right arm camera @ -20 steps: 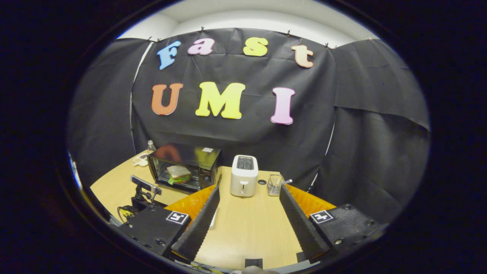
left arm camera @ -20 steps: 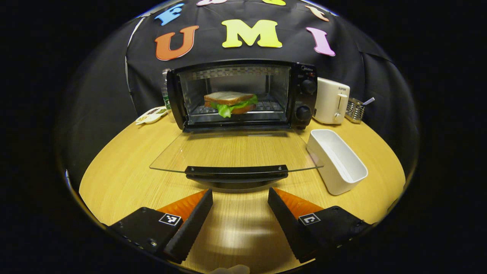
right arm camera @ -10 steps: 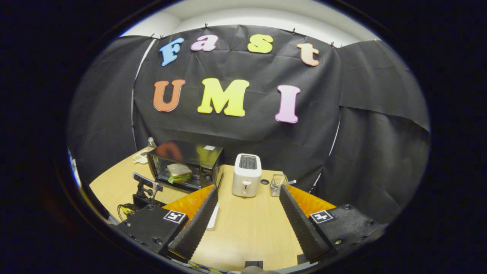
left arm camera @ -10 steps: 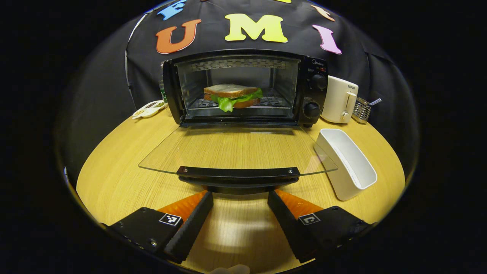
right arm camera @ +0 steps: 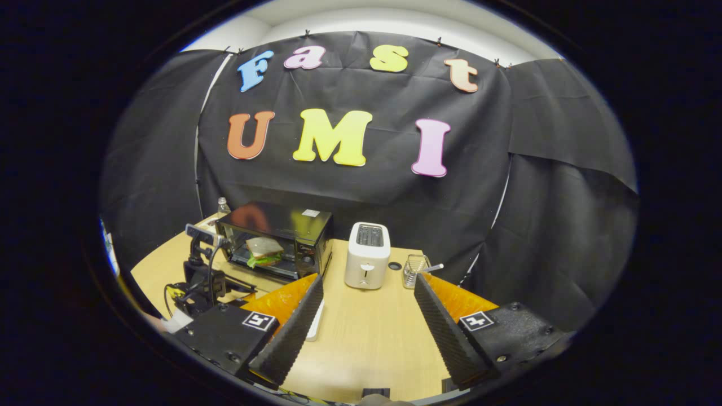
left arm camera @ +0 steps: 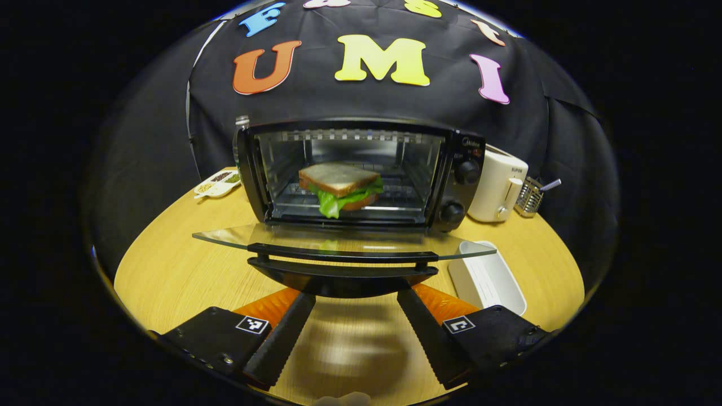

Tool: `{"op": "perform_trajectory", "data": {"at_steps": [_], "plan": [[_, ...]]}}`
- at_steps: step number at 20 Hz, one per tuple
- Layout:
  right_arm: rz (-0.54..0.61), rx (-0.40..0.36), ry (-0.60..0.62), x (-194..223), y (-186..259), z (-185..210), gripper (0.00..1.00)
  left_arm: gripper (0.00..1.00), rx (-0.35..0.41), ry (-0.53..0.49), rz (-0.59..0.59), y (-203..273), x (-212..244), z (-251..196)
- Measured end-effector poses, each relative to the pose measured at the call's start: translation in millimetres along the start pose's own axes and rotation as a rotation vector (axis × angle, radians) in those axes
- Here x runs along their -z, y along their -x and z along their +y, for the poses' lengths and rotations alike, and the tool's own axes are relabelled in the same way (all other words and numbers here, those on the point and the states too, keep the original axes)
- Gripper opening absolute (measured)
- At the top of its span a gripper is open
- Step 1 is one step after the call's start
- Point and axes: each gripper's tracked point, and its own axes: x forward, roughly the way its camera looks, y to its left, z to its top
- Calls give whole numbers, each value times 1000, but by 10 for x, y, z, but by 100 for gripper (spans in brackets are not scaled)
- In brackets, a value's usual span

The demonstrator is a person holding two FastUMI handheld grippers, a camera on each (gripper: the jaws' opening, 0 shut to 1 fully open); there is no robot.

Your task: Open the electric oven with the left hand, put the food in, and close the electric oven.

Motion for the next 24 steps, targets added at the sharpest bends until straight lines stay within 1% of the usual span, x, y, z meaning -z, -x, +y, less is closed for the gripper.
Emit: {"op": "perform_trajectory", "data": {"at_steps": [2,6,14,15,16,21,24], "plan": [[12,-6,-4,47,-34,5,100,96,6,-3,-36,-49,-223,-42],[25,-8,-16,68,-100,14,100,96,10,-18,-64,-195,-524,-63],[40,-1,-24,87,-185,-29,100,96,-11,-61,-135,-482,-1133,26],[41,-2,-29,85,-203,-19,96,96,-9,-60,-142,-489,-1159,20],[39,-2,-29,70,-214,-18,100,96,-13,-63,-148,-488,-1181,25],[27,-4,-31,22,-216,3,100,96,-10,-77,-144,-438,-1152,-20],[8,-12,-39,-68,-172,48,100,96,-14,-73,-172,-235,-1231,-7]]}}
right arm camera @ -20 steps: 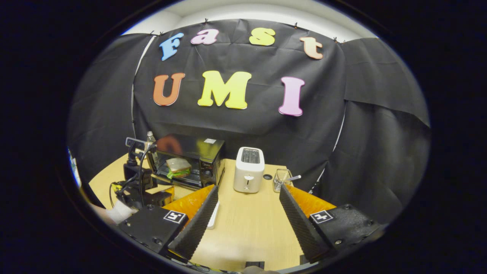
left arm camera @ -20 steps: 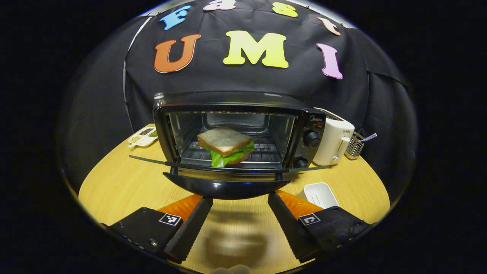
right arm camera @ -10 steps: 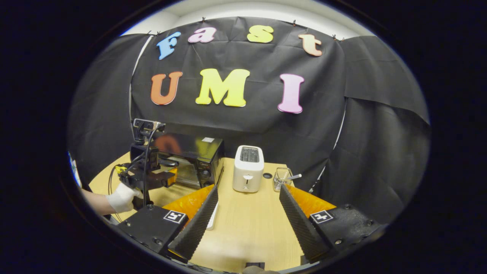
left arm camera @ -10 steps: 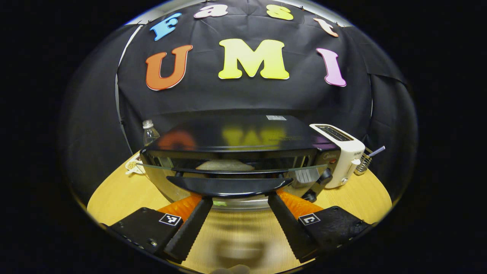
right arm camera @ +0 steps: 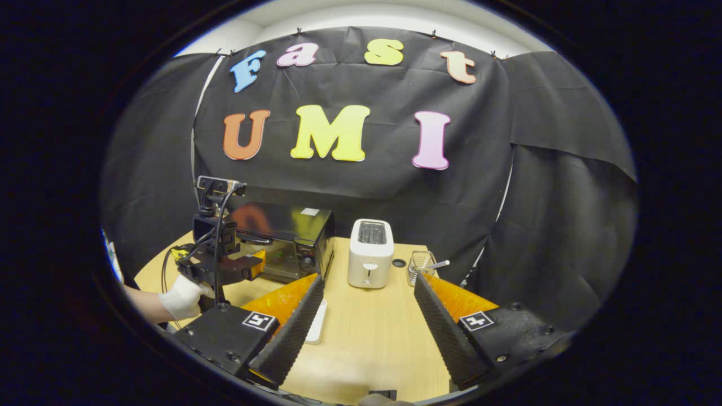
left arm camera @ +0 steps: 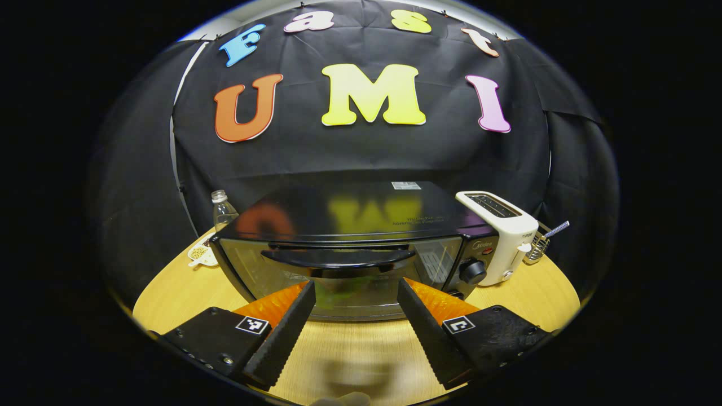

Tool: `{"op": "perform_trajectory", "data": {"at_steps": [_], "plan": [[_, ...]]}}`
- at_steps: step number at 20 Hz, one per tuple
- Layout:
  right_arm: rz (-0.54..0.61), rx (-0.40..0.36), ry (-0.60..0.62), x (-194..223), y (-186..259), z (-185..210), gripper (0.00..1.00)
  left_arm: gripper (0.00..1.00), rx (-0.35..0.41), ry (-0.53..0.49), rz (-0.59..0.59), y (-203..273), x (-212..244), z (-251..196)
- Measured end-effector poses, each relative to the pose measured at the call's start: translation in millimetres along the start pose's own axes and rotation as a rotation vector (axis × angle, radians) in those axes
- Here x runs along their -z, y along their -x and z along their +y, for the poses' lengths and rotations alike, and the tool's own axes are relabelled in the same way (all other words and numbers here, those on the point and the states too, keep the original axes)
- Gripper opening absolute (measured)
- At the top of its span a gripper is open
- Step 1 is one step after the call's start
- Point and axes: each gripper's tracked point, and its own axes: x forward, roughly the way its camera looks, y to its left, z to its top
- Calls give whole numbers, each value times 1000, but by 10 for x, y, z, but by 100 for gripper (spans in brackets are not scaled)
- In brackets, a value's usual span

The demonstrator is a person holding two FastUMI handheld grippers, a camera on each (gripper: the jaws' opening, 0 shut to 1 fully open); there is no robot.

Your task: Open the electric oven with the left hand, put the food in, and close the electric oven.

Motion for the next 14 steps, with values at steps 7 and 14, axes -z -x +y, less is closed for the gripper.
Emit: {"op": "perform_trajectory", "data": {"at_steps": [7,14], "plan": [[-134,-53,-31,-513,232,284,100,96,-15,-11,-175,1169,-752,278],[-258,-33,-100,-982,643,402,100,95,-6,3,-299,2320,-1429,671]]}}
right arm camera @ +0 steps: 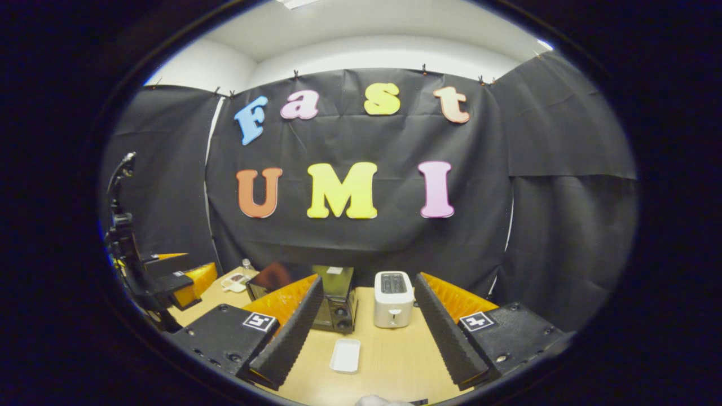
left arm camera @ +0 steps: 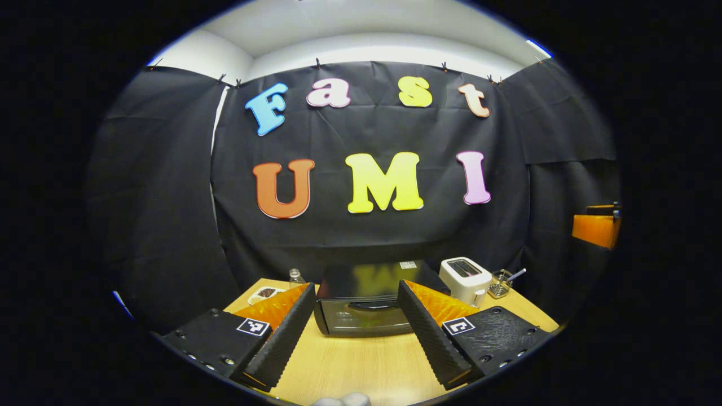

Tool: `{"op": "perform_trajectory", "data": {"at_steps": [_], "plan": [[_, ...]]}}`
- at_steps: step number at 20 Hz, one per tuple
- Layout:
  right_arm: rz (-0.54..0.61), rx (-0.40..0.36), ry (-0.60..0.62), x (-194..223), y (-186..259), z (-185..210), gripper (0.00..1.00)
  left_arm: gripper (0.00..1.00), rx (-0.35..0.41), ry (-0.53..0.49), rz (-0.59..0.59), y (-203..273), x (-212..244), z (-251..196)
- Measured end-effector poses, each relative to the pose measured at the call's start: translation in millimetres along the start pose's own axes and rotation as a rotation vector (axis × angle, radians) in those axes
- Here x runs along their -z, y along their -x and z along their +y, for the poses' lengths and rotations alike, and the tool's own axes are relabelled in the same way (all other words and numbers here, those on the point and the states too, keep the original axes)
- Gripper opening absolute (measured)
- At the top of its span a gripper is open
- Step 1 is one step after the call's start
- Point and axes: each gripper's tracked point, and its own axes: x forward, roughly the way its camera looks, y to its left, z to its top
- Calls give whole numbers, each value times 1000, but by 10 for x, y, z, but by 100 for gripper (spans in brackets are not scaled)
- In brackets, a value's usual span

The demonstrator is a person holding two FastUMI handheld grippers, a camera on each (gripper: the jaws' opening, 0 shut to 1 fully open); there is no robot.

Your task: Open the electric oven with the left hand, put the food in, and close the electric oven.

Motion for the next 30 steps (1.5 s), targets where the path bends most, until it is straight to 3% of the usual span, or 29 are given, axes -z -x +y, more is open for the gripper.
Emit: {"op": "perform_trajectory", "data": {"at_steps": [1,2,3,4,8,9,10,12,13,15,16,19,20,21,22,29,30], "plan": [[-12,3,-11,-67,30,17,95,95,4,13,-22,95,-117,16],[-22,15,-19,-125,65,20,100,95,3,12,-35,188,-215,73],[-32,22,-30,-189,96,22,95,95,3,5,-49,280,-302,117],[-42,26,-38,-256,131,45,100,95,4,2,-66,355,-400,143],[-69,36,-33,-400,298,157,100,95,29,51,-95,595,-668,109],[-68,32,-31,-411,333,207,95,95,32,66,-98,652,-706,110],[-64,29,-30,-411,364,247,100,95,26,68,-102,682,-746,162],[-65,17,-31,-416,416,349,100,95,6,51,-112,750,-772,243],[-73,17,-31,-438,441,365,95,95,4,41,-126,783,-808,255],[-83,23,-32,-459,473,382,100,95,19,44,-121,851,-793,212],[-79,30,-30,-450,467,382,94,95,21,45,-125,863,-797,202],[-84,33,-33,-444,479,415,95,95,27,40,-121,874,-792,207],[-78,32,-29,-434,486,424,100,95,27,45,-122,881,-796,195],[-77,34,-25,-415,481,412,94,95,24,45,-123,874,-806,211],[-70,38,-24,-398,479,400,100,95,23,42,-125,872,-809,218],[-62,44,-37,-366,477,370,100,95,25,35,-124,860,-809,190],[-62,44,-33,-371,477,374,94,95,27,36,-120,866,-793,179]]}}
